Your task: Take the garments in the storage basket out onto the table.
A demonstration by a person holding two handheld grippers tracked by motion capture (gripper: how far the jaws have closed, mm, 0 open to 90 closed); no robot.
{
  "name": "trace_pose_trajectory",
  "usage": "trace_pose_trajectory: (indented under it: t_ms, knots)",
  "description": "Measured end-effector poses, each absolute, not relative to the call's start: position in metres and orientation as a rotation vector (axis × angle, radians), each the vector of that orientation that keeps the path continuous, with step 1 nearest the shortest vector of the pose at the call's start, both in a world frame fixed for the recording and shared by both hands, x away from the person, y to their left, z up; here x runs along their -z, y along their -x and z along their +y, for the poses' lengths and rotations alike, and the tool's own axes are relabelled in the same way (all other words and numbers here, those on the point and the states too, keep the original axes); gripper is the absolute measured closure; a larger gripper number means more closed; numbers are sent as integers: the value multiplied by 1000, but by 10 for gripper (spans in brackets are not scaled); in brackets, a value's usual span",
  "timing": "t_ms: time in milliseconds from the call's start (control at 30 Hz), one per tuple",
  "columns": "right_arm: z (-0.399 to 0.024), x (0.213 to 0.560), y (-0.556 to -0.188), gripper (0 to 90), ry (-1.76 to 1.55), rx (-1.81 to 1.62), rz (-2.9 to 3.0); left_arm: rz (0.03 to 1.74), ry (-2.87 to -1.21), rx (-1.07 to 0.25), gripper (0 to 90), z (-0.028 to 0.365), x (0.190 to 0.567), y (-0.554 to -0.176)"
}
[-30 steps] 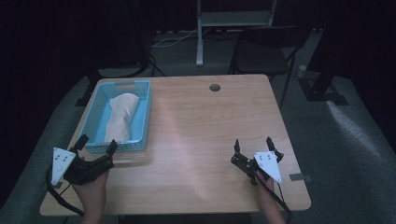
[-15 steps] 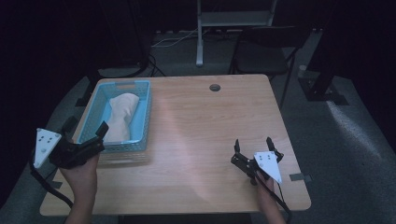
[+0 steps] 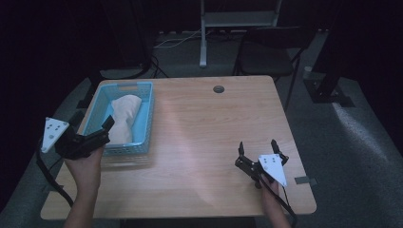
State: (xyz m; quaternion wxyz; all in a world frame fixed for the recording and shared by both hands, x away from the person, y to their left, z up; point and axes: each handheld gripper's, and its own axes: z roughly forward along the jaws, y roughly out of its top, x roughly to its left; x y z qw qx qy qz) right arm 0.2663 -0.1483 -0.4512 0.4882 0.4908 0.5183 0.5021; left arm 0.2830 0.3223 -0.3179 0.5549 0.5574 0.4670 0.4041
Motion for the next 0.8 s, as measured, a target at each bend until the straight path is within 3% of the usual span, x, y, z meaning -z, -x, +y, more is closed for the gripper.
trace_pose_trajectory:
  t_ms: [233, 800]
  knots:
    - [-148, 451, -266, 1, -1192, -1220, 1260, 1131, -1372, -990, 0, 320, 314, -295]
    - [-148, 451, -266, 1, -1192, -1222, 1259, 1254, -1422, -925, 0, 329, 313, -334]
